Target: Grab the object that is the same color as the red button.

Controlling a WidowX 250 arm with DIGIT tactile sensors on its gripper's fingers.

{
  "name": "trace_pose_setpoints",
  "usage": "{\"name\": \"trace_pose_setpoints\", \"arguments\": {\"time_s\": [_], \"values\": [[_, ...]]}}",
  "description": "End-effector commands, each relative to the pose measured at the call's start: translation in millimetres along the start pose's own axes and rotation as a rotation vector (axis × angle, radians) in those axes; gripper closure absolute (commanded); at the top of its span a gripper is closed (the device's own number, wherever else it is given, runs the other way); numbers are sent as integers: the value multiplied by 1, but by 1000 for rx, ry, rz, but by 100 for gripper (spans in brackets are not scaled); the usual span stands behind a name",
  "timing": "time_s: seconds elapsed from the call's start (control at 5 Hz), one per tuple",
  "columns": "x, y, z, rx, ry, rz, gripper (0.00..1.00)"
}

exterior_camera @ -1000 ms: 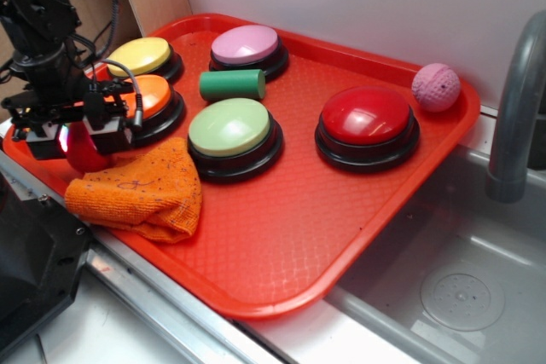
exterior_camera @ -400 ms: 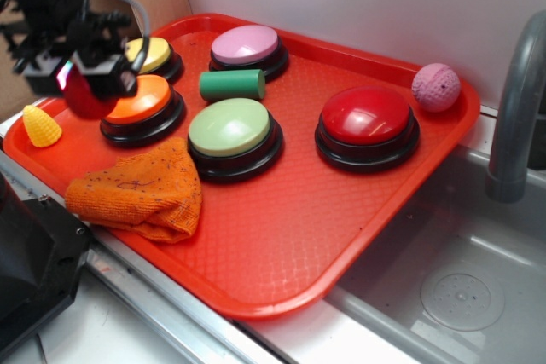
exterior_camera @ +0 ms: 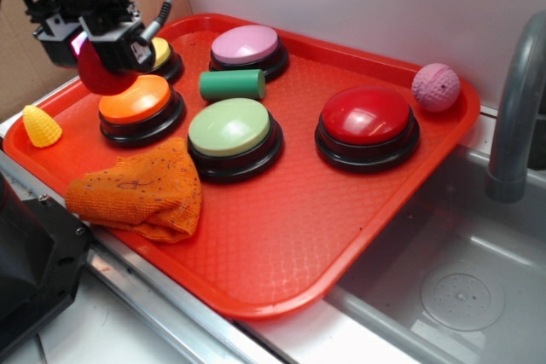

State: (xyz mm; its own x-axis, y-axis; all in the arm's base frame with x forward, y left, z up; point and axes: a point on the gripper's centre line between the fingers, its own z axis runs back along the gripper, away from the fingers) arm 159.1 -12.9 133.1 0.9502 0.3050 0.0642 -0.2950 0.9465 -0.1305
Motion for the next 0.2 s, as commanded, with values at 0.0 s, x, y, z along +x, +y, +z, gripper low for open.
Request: {"name": "trace_pose_setpoints", "arguments": {"time_s": [0.0], "values": [[-6, -19, 17, -14, -53, -86, 100]]}}
